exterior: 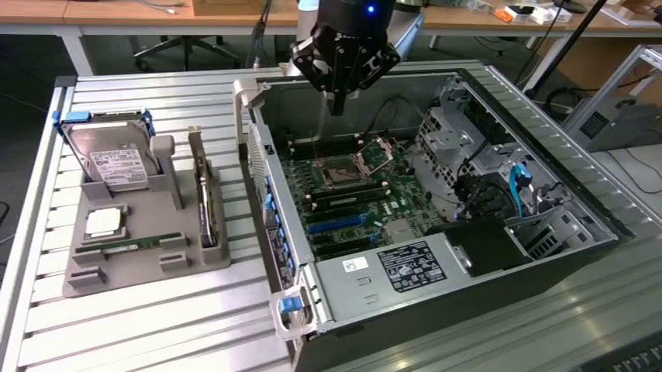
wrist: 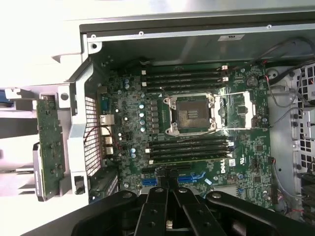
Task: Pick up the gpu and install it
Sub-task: 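Reach for the gpu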
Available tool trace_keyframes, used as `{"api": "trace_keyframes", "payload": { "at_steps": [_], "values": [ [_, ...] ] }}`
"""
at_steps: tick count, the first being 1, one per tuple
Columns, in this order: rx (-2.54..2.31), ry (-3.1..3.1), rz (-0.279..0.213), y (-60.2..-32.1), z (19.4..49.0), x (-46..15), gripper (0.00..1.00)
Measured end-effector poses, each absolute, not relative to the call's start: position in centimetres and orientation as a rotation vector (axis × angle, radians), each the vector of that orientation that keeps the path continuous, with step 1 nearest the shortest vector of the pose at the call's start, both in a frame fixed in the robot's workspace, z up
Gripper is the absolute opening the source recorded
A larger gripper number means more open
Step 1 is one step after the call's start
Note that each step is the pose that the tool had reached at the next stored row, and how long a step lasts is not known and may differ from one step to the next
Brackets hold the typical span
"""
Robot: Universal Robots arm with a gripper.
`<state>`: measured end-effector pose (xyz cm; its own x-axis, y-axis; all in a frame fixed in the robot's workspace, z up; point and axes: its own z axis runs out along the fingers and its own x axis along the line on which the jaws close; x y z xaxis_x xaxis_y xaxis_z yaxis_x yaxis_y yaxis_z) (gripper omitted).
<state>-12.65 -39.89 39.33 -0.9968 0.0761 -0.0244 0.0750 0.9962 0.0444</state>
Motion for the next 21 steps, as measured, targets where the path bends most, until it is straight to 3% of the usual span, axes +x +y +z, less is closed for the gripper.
{"api": "trace_keyframes", "payload": {
  "at_steps": [21],
  "values": [
    [0.118,3.112,0.068,-39.89,39.32,-13.19,0.11]
  ]
}}
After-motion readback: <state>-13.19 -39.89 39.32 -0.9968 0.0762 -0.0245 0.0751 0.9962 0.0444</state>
